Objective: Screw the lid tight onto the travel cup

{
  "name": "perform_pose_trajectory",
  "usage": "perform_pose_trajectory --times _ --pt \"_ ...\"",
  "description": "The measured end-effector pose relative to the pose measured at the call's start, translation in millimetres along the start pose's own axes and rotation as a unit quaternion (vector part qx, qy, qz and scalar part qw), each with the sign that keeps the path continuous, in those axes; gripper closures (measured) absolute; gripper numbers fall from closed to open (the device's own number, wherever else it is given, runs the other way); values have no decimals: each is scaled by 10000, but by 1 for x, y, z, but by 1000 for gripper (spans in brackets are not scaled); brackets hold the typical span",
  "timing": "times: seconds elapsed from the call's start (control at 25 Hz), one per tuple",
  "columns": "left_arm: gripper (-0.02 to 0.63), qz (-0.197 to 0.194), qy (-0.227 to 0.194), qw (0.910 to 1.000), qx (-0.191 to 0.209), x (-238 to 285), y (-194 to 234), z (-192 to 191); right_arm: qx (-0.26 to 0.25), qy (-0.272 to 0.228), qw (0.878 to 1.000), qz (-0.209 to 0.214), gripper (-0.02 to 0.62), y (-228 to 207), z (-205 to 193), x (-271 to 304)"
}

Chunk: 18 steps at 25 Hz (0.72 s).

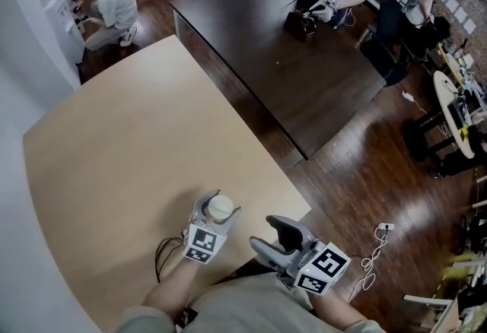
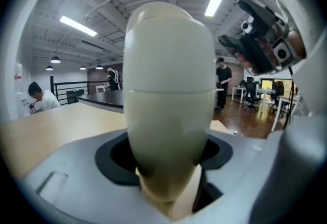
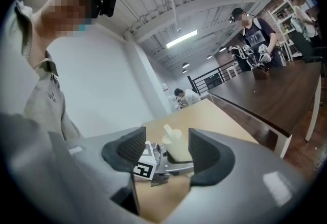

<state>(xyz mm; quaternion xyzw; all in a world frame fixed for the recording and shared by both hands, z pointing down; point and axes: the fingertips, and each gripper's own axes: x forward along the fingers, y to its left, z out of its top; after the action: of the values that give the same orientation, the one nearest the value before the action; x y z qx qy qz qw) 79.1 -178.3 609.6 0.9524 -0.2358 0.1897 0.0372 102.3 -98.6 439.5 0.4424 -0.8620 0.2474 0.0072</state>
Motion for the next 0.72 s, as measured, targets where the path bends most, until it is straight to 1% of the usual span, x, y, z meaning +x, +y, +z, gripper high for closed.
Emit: perform_pose_trajectory --times 0.12,0.28,0.4,0.48,0.64,0.72 --pt "295 67 27 9999 -72 8 4 -12 -77 32 9999 -97 342 -8 3 1" --pt "295 95 -107 9999 17 11 9 -8 -86 67 9999 -97 342 -8 4 6" --pt "293 82 -170 9998 -24 13 8 -9 -48 147 9998 -82 342 -10 1 12" --pt "293 90 -165 9998 -101 13 6 -16 -29 160 9998 -64 342 -12 1 17" --pt "288 -32 -103 9998 -150 20 4 -21 -69 79 9999 -9 342 -9 7 27" --pt "255 -167 -52 9997 -157 22 0 -19 -71 55 10000 4 342 -8 7 30"
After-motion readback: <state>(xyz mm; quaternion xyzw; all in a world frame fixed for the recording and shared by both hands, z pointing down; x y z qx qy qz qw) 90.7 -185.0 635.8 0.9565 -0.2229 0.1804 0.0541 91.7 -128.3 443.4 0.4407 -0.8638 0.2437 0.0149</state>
